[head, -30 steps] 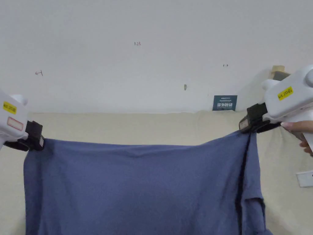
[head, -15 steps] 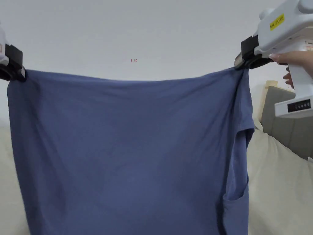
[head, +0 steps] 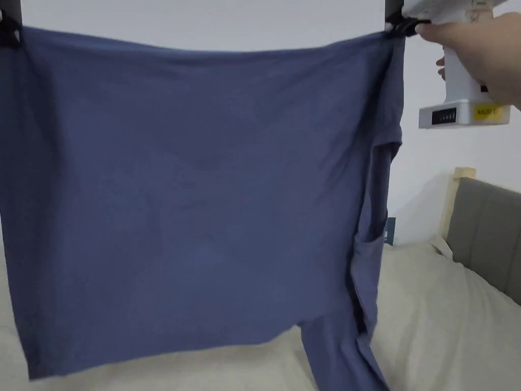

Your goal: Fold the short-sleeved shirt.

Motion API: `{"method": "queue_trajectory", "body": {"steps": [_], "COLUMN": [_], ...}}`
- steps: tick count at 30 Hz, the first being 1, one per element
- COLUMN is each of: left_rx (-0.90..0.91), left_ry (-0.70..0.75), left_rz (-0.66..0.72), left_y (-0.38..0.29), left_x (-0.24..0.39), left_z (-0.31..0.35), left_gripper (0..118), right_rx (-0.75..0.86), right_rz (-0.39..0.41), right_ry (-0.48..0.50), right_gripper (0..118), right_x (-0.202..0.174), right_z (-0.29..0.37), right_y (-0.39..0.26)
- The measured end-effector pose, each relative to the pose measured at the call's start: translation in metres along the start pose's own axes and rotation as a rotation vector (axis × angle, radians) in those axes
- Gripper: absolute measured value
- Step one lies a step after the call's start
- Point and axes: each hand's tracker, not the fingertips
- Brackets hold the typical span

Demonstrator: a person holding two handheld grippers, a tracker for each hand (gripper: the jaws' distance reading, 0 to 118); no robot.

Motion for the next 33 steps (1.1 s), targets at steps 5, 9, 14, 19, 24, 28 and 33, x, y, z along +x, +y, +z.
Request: {"method": "queue_trajectory", "body": {"steps": [5, 9, 14, 19, 24, 28, 33], "left_rx": [0.049, -0.011, -0.246, -0.368, -0.377, -0.386, -0.449], "left_ry": [0.008, -0.024, -0.105, -0.156, -0.225, -0.235, -0.244], "left_rz": [-0.041, 0.011, 0.080, 0.063, 0.043, -0.035, -0.015], "left_y": [-0.017, -0.079, -0.229, -0.350, -0.381, -0.391, -0.404], "left_x": [0.005, -0.004, -0.011, -0.015, -0.035, -0.051, -0.074], "left_z": [-0.013, -0.036, -0.048, 0.006, 0.083, 0.140, 0.203], "left_gripper": [1, 1, 1, 1, 1, 1, 1], "right_rx": [-0.004, -0.054, -0.330, -0.463, -0.425, -0.423, -0.527], "right_rz": [0.010, 0.028, -0.014, -0.043, -0.037, -0.029, -0.017], "right_ry": [-0.013, -0.005, 0.087, 0.130, 0.196, 0.253, 0.295], "right_gripper": [2, 2, 2, 2, 2, 2, 2], "right_x": [0.000, -0.005, -0.022, -0.017, 0.002, 0.016, 0.046], "right_z": [-0.030, -0.054, -0.054, 0.000, 0.098, 0.177, 0.232], "right_y": [-0.022, -0.096, -0.263, -0.385, -0.419, -0.404, -0.406]}}
